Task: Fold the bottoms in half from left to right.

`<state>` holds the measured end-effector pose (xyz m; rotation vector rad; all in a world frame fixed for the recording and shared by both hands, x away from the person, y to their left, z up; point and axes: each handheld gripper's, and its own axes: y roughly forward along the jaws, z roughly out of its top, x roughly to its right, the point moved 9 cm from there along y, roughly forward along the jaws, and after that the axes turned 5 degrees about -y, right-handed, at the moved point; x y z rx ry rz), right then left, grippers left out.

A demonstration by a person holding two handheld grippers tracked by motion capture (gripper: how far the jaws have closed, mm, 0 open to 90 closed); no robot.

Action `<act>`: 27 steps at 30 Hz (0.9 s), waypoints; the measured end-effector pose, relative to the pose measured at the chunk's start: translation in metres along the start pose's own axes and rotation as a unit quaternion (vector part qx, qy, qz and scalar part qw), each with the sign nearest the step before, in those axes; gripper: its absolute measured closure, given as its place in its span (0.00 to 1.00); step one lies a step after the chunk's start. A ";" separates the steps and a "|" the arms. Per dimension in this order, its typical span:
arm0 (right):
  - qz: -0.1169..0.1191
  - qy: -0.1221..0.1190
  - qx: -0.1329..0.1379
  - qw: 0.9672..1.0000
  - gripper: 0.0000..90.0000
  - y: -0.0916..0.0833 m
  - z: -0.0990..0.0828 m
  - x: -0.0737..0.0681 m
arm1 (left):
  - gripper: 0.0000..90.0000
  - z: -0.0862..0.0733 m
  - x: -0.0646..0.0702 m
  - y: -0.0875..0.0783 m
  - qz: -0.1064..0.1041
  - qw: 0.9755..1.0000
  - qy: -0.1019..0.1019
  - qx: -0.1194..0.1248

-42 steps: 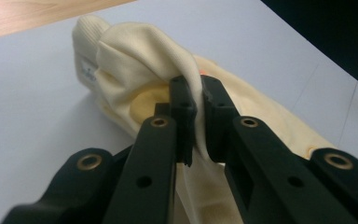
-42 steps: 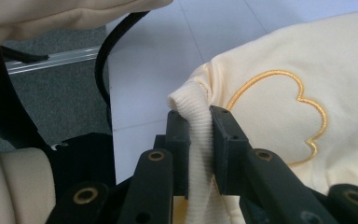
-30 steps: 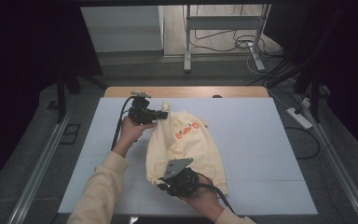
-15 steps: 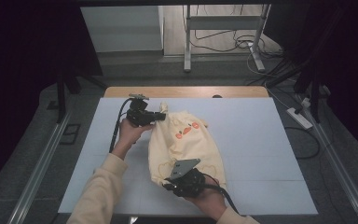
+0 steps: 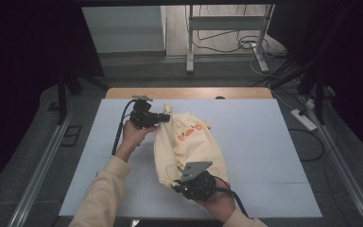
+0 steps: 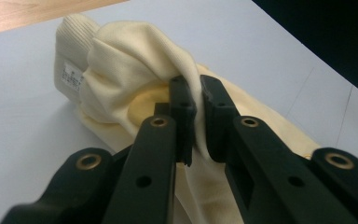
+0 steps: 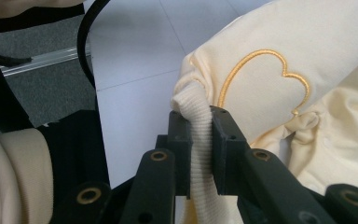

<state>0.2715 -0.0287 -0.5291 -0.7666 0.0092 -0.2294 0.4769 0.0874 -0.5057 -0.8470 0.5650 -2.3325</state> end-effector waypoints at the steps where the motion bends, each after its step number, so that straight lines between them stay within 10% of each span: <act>1: 0.000 0.001 -0.001 1.000 0.88 -0.002 0.000 0.000 | 0.93 0.000 0.001 0.000 0.000 1.000 -0.001 0.001; 27: -0.017 0.016 0.010 1.000 0.89 -0.024 -0.016 0.005 | 0.92 0.003 0.011 0.022 -0.025 1.000 -0.016 0.004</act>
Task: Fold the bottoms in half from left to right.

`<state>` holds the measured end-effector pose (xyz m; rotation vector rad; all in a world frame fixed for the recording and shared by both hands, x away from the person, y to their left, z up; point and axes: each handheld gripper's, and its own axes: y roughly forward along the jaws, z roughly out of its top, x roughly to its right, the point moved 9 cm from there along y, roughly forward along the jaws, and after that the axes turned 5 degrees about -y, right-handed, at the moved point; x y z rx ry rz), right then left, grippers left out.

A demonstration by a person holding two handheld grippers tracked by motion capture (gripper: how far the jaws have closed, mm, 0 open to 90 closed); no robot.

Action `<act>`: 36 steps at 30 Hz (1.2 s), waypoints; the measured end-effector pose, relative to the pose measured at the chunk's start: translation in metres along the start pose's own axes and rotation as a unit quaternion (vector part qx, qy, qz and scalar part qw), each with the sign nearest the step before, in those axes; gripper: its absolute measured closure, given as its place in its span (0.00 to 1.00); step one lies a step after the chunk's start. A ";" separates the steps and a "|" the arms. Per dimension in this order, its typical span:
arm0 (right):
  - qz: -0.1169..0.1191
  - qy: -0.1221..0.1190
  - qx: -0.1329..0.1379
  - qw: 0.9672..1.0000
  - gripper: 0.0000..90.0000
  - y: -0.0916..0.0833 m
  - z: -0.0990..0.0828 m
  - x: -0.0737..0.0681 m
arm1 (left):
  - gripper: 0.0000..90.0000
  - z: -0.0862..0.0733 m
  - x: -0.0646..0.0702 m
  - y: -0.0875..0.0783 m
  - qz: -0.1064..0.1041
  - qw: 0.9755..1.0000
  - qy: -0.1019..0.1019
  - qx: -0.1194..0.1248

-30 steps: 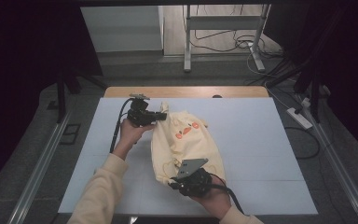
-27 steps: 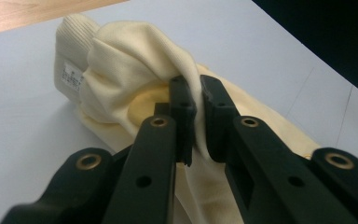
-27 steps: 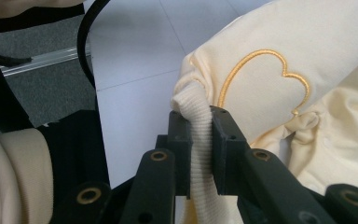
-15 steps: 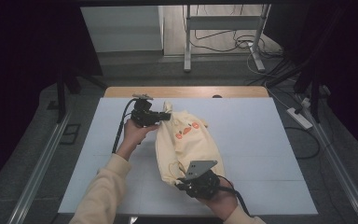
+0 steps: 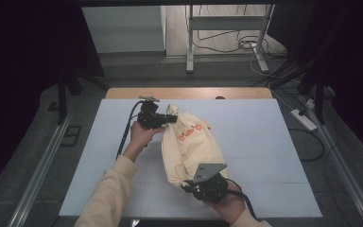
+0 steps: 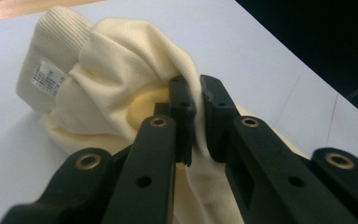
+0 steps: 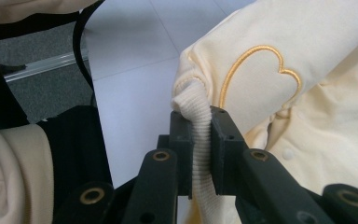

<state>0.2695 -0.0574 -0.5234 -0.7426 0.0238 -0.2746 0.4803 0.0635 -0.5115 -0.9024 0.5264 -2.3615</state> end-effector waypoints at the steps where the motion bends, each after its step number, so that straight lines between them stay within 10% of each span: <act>1: 0.000 0.002 0.002 1.000 0.89 -0.001 -0.001 0.001 | 0.92 0.000 0.000 0.000 0.000 1.000 0.000 -0.001; 36: -0.027 0.031 0.004 0.999 0.90 -0.034 -0.028 0.015 | 0.92 0.005 0.015 0.028 0.006 1.000 0.007 -0.016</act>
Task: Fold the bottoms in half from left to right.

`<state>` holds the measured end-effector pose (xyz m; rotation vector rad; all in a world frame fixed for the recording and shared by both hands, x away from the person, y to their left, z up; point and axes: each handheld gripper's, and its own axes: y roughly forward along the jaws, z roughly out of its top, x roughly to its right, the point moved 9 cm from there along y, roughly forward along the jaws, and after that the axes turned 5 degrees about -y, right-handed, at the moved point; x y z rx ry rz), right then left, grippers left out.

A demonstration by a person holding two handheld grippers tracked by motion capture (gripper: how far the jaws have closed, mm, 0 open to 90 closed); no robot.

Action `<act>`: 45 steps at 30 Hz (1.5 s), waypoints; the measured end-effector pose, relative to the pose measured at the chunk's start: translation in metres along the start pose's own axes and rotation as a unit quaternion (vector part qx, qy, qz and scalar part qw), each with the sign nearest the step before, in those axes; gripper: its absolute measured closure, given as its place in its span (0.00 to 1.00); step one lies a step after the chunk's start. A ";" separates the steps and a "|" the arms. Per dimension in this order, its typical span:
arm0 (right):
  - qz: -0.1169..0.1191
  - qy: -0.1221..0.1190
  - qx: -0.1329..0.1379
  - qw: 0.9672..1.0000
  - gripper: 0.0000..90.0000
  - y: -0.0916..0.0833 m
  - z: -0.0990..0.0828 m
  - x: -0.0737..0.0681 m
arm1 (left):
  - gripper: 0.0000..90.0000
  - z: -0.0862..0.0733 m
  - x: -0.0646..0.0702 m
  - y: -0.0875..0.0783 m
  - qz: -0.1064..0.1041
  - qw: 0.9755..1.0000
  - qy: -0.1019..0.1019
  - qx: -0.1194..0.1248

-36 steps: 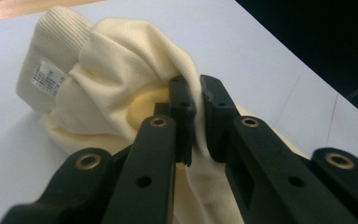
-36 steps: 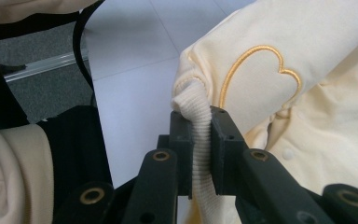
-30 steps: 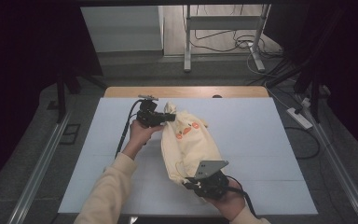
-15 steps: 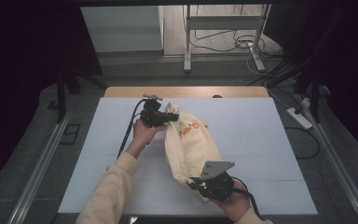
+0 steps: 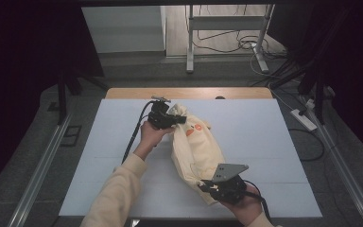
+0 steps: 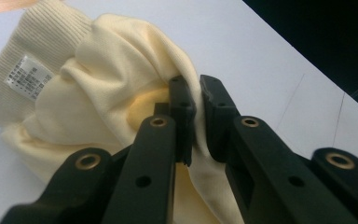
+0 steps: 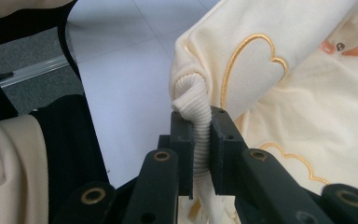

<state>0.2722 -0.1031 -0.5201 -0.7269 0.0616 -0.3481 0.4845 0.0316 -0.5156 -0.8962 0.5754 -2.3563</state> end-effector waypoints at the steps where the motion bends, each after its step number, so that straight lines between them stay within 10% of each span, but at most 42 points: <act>1: 0.001 0.000 -0.001 1.000 0.90 0.000 -0.001 0.000 | 0.92 0.000 0.000 0.001 0.000 1.000 0.000 0.000; 45: -0.023 0.027 -0.007 0.999 0.92 -0.026 -0.016 0.015 | 0.92 0.006 0.009 0.031 0.001 1.000 -0.003 -0.017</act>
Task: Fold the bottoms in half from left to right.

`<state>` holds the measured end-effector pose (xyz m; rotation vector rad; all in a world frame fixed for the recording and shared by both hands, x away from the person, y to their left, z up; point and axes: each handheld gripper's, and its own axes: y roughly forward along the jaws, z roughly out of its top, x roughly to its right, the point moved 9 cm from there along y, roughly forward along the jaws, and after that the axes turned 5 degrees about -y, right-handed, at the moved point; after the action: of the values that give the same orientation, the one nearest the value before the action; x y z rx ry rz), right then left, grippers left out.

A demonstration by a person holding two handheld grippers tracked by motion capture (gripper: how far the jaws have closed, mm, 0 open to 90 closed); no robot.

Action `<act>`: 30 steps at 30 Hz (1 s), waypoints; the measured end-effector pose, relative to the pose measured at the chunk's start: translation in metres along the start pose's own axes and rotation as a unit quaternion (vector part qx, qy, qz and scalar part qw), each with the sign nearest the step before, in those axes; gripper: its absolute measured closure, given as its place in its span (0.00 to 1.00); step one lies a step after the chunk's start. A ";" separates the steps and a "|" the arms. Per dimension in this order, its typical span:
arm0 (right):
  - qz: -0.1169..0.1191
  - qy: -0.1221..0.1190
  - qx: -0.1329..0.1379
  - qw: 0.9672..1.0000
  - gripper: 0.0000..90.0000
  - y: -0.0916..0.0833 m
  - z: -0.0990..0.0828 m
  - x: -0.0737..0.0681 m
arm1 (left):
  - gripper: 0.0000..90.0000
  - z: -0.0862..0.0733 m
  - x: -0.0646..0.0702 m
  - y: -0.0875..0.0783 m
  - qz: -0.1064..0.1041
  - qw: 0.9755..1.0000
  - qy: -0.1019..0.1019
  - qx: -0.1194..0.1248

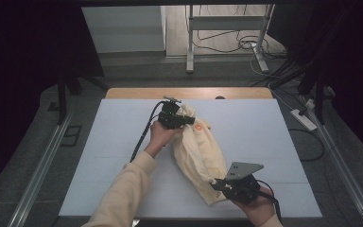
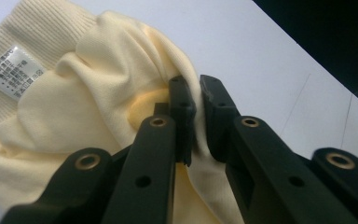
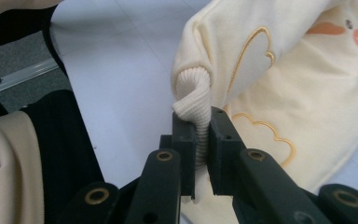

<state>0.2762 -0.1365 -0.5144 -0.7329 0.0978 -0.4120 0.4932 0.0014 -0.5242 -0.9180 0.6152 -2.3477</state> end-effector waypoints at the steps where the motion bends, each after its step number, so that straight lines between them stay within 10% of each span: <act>1: -0.002 0.001 0.000 1.000 0.92 -0.001 -0.001 0.002 | 0.92 0.001 0.000 0.001 -0.001 1.000 -0.002 0.000; 30: -0.015 0.046 -0.042 0.998 0.92 -0.001 -0.033 0.024 | 0.92 -0.008 -0.009 0.035 0.008 1.000 -0.015 -0.018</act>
<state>0.2907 -0.1675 -0.5366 -0.7998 0.1925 -0.4719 0.5037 -0.0178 -0.5544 -0.9582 0.6527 -2.3115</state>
